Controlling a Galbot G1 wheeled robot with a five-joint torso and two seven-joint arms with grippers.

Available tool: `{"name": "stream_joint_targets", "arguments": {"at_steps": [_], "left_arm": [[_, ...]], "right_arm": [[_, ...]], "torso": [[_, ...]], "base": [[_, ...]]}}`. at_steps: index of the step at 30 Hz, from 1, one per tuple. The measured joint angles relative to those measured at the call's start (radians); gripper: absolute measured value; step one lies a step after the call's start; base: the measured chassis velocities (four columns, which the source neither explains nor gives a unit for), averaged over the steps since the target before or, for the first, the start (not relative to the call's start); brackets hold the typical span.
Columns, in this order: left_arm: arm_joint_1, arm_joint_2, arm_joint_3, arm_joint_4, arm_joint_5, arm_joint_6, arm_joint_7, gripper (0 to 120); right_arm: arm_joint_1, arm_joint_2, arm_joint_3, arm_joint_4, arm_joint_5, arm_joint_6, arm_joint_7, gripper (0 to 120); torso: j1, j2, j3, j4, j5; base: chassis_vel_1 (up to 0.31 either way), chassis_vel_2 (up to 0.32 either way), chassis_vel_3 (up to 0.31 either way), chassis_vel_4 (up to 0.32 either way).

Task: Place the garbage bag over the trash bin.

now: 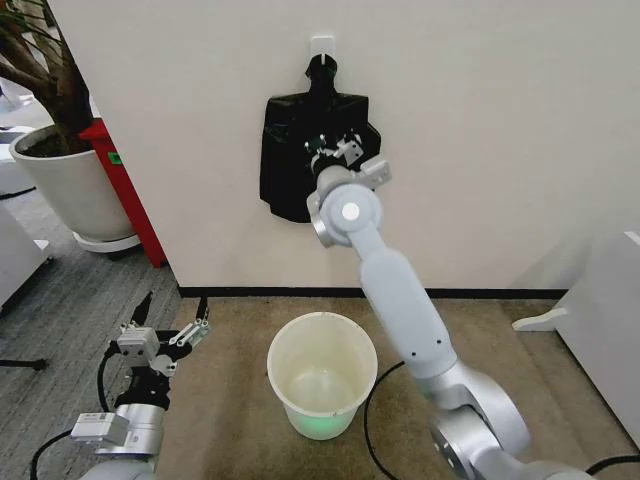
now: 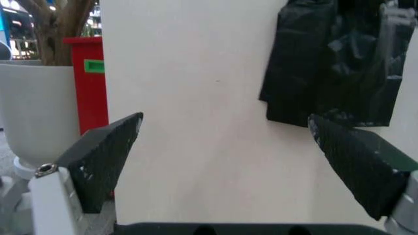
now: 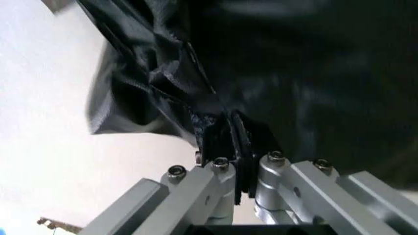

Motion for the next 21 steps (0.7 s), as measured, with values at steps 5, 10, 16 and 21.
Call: {"name": "stream_joint_targets", "arguments": {"at_steps": [5,10,16,21], "left_arm": [[0.007,-0.005,-0.008,-0.001,-0.001,-0.01,0.004,100],[0.009,-0.008,-0.01,-0.006,-0.002,-0.016,0.007,100],[0.011,-0.01,-0.009,-0.008,-0.002,-0.02,0.01,100],[0.015,-0.013,-0.006,-0.008,0.002,-0.025,0.013,100]], "right_arm": [[-0.055,-0.012,-0.006,0.032,0.0,0.0,-0.003,0],[-0.12,-0.033,-0.005,0.076,0.002,0.006,-0.002,0],[-0.18,-0.06,-0.004,0.124,0.004,0.008,-0.002,0],[-0.236,-0.082,0.001,0.166,0.004,0.009,-0.003,0]], "torso": [[0.0,0.0,0.0,0.0,0.0],[0.0,0.0,0.0,0.0,0.0],[0.0,0.0,0.0,0.0,0.0001],[0.0,0.0,0.0,0.0,0.0001]], "base": [[0.0,0.0,0.0,0.0],[0.0,0.0,0.0,0.0],[0.0,0.0,0.0,0.0],[0.0,0.0,0.0,0.0]]}}
